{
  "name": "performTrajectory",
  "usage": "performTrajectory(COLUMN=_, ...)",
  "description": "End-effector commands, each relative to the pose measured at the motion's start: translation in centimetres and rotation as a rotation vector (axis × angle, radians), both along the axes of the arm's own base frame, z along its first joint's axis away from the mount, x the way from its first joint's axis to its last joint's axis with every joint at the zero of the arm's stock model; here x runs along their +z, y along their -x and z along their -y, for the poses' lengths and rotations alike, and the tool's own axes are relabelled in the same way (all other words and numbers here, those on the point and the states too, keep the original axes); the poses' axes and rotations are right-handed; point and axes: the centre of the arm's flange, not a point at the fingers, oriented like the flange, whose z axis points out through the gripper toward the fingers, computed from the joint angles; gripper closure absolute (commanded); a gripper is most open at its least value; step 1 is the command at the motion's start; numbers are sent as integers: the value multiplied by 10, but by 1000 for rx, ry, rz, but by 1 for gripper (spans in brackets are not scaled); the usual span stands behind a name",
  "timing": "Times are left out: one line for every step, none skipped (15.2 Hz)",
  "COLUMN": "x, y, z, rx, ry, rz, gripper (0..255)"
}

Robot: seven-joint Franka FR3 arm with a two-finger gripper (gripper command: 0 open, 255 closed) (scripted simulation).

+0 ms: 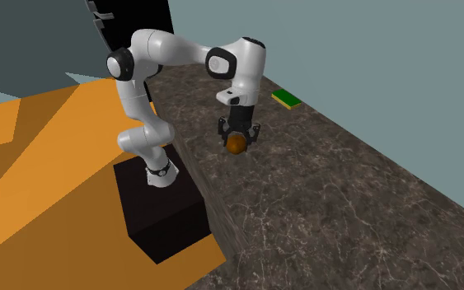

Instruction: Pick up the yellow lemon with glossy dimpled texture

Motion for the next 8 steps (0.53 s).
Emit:
performTrajectory(x=-2, y=0, z=0, rx=0, ry=1, rz=-4, gripper=255)
performTrajectory(x=-2, y=0, z=0, rx=0, ry=1, rz=-4, gripper=255)
performTrajectory(x=-2, y=0, z=1, rx=0, ry=1, rz=-4, gripper=255)
performTrajectory(x=-1, y=0, z=0, rx=0, ry=1, rz=-4, gripper=255)
performTrajectory(x=-2, y=-1, z=0, rx=0, ry=1, rz=-4, gripper=255)
performTrajectory(x=4, y=-1, z=0, rx=0, ry=1, rz=-4, gripper=255)
performTrajectory(x=9, y=-1, z=0, rx=0, ry=1, rz=-4, gripper=255)
performTrajectory(x=14, y=-1, z=0, rx=0, ry=1, rz=-4, gripper=255)
